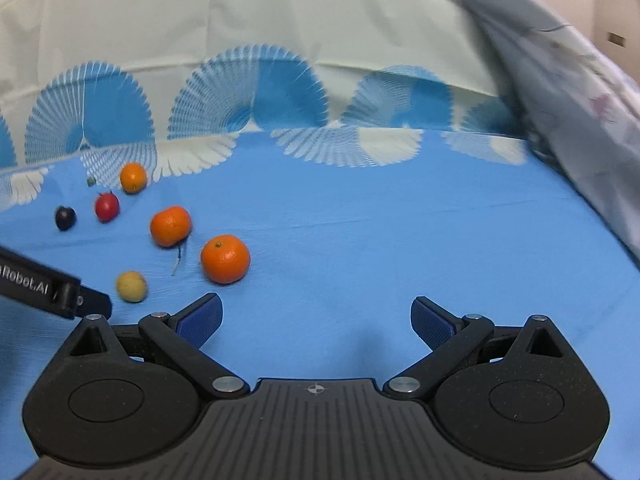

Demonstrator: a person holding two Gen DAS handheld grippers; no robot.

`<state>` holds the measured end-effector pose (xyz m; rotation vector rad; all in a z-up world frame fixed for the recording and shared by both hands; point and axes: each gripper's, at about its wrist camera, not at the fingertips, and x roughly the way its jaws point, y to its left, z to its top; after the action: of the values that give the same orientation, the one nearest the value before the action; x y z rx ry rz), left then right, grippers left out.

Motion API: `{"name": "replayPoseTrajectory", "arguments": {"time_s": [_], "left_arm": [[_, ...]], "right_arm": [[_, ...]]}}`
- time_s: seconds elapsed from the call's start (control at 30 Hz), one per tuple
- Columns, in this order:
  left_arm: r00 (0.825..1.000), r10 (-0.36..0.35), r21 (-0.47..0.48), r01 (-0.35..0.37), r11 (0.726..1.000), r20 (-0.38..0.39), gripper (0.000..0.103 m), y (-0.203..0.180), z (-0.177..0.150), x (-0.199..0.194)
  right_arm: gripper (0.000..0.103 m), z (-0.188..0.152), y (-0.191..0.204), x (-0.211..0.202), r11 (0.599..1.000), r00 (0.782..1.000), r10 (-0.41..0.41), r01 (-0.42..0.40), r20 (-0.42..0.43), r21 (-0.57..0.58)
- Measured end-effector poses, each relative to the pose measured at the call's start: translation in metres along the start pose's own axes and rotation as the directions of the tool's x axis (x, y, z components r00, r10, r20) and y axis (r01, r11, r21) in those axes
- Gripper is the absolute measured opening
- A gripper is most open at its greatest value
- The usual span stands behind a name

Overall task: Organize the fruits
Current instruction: 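Move both tools from the box toward the fruits on the sheet, then grasp a small yellow fruit with the left tool while the right tool grasps a tangerine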

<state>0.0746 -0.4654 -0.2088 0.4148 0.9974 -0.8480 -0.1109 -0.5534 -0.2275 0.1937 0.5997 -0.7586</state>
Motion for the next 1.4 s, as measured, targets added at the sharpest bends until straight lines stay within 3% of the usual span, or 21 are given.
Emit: {"name": "replayPoseTrajectory", "arguments": {"time_s": [0.13,0.23,0.3,0.33,0.37,0.4,0.43,0.5,0.6,0.8,1.0,1.2,1.4], "left_arm": [[1.0,-0.016,0.047,0.016,0.999,0.006,0.103,-0.006,0.011,0.017],[0.999,-0.021,0.082,0.018,0.996,0.034,0.094,-0.011,0.014,0.018],[0.998,-0.029,0.078,0.024,0.997,0.061,0.079,-0.012,0.014,0.016],[0.997,-0.029,0.086,0.023,0.996,0.074,0.065,-0.012,0.013,0.015],[0.996,-0.032,0.095,0.024,0.995,0.08,0.042,-0.013,0.013,0.013],[0.996,-0.037,0.107,0.028,0.994,0.078,0.029,-0.014,0.012,0.012],[0.996,-0.038,0.115,0.029,0.993,0.076,0.03,-0.015,0.012,0.011],[0.996,-0.031,0.131,0.019,0.991,0.088,0.029,-0.017,0.009,0.009],[0.996,-0.023,0.138,0.012,0.99,0.082,0.029,-0.018,0.005,0.004],[0.992,0.0,0.102,-0.012,0.995,0.124,0.03,-0.006,-0.007,-0.045],[0.989,0.021,0.043,-0.027,0.999,0.148,0.03,0.009,-0.038,-0.124],[0.984,0.066,0.009,-0.068,0.998,0.163,0.03,0.034,-0.084,-0.208],[0.976,0.128,-0.041,-0.122,0.992,0.178,0.03,0.064,-0.136,-0.286]], "right_arm": [[0.1,0.002,0.009,0.035,0.998,0.999,0.032,-0.032,-0.006,-0.044],[0.1,0.005,0.013,0.049,0.997,0.999,0.051,-0.052,-0.014,-0.053],[0.1,0.008,0.016,0.054,0.996,0.997,0.073,-0.074,-0.012,-0.058],[0.1,0.009,0.018,0.056,0.994,0.997,0.081,-0.082,-0.01,-0.068],[0.098,0.01,0.021,0.056,0.993,0.996,0.09,-0.09,-0.007,-0.077],[0.097,0.011,0.024,0.057,0.991,0.995,0.101,-0.101,-0.004,-0.082],[0.095,0.013,0.028,0.057,0.989,0.993,0.12,-0.119,0.002,-0.093],[0.067,0.016,0.04,0.057,0.976,0.986,0.167,-0.164,0.007,-0.144],[0.039,0.018,0.052,0.053,0.968,0.987,0.162,-0.155,0.017,-0.195],[0.039,0.024,0.029,0.009,0.991,0.991,0.117,-0.112,0.06,-0.075],[0.039,0.028,0.006,-0.076,0.995,0.989,0.083,-0.088,0.12,0.038],[0.039,0.017,0.021,-0.176,0.984,0.976,0.145,-0.159,0.165,0.076],[0.039,0.0,0.073,-0.264,0.96,0.952,0.261,-0.274,0.158,0.064]]}}
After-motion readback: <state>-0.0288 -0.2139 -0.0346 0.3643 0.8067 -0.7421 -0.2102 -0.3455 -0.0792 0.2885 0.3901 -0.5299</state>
